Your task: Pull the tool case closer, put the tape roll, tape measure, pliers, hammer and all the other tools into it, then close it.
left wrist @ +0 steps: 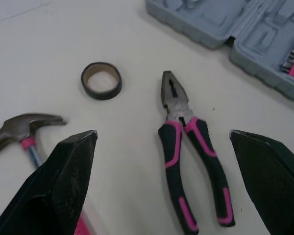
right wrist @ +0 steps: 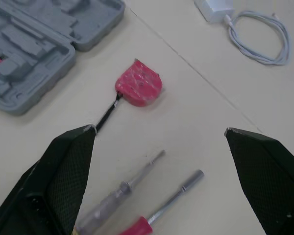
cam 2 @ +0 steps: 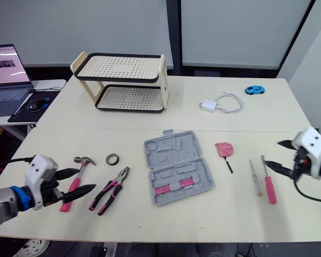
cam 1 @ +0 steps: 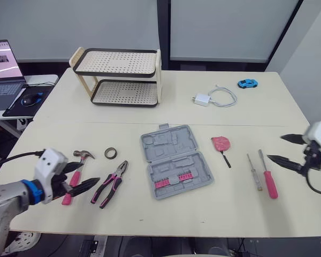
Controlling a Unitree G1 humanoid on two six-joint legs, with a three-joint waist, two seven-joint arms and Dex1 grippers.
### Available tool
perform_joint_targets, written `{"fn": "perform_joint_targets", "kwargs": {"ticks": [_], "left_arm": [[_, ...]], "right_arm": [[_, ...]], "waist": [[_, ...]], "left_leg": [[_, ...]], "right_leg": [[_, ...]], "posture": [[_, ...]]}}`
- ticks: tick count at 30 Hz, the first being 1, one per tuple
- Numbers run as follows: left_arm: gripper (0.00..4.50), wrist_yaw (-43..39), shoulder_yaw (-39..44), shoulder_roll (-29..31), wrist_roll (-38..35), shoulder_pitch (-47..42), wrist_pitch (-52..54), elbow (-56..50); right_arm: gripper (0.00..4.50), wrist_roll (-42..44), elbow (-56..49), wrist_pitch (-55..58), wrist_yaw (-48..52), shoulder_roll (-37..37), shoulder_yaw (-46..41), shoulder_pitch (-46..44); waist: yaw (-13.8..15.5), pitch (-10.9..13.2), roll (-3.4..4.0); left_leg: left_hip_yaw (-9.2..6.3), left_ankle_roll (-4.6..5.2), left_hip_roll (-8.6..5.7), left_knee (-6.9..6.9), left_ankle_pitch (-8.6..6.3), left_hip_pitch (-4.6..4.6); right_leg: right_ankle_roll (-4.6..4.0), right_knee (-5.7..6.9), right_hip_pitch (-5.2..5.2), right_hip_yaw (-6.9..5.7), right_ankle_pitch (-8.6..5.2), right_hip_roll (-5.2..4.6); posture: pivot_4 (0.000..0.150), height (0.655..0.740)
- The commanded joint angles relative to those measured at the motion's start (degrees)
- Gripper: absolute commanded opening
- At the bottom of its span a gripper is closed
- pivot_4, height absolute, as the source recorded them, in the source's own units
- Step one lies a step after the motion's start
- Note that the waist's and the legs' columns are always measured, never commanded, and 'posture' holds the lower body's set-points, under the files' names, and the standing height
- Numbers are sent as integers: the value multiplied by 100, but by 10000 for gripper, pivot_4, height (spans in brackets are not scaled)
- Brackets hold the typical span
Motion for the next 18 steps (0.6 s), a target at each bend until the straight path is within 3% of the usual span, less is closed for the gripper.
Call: {"fn": "perform_joint_targets", "kwargs": {"ticks": [1, 5, 13, 14, 18], "left_arm": [[39422, 300, -543, -174, 63, -436, 200, -254], [26840, 320, -1200, -340, 400, -849, -37, 35], [2277, 150, -2246, -653, 1219, -1613, -978, 1188], [35, 127, -2335, -706, 1288, -1708, -1068, 1318], [0, 1, -2655, -955, 1516, -2087, -1421, 1812]], "right_arm": [[39512, -325, -287, 111, -346, 225, 793, -588], [26219, -922, 7, 111, -654, 704, 1823, -1308], [12342, -2051, 1199, -173, -1081, 1502, 3066, -2265], [10528, -2158, 1351, -253, -1101, 1574, 3171, -2354], [1372, -2432, 2075, -475, -1117, 1976, 3473, -2776]], "waist": [[5, 0, 1], [6, -1, -1], [11, 0, 0], [12, 0, 0], [10, 0, 0]], "left_leg": [[-2, 0, -1, 0, 0, 0], [-8, 0, -1, 1, 0, -1], [-12, 0, -3, 0, 0, -12], [-12, 0, -3, 0, 0, -13], [-14, 0, -4, 2, 1, -18]], "right_leg": [[0, 0, -1, -1, 0, 0], [-1, 0, -1, -6, 1, 1], [-3, -1, -11, -12, 2, 0], [-3, -2, -11, -11, 2, 0], [-3, 0, -16, -14, 2, 0]], "posture": [[1500, 7350], [1500, 7350], [1500, 7350], [1500, 7350], [1500, 7350]]}}
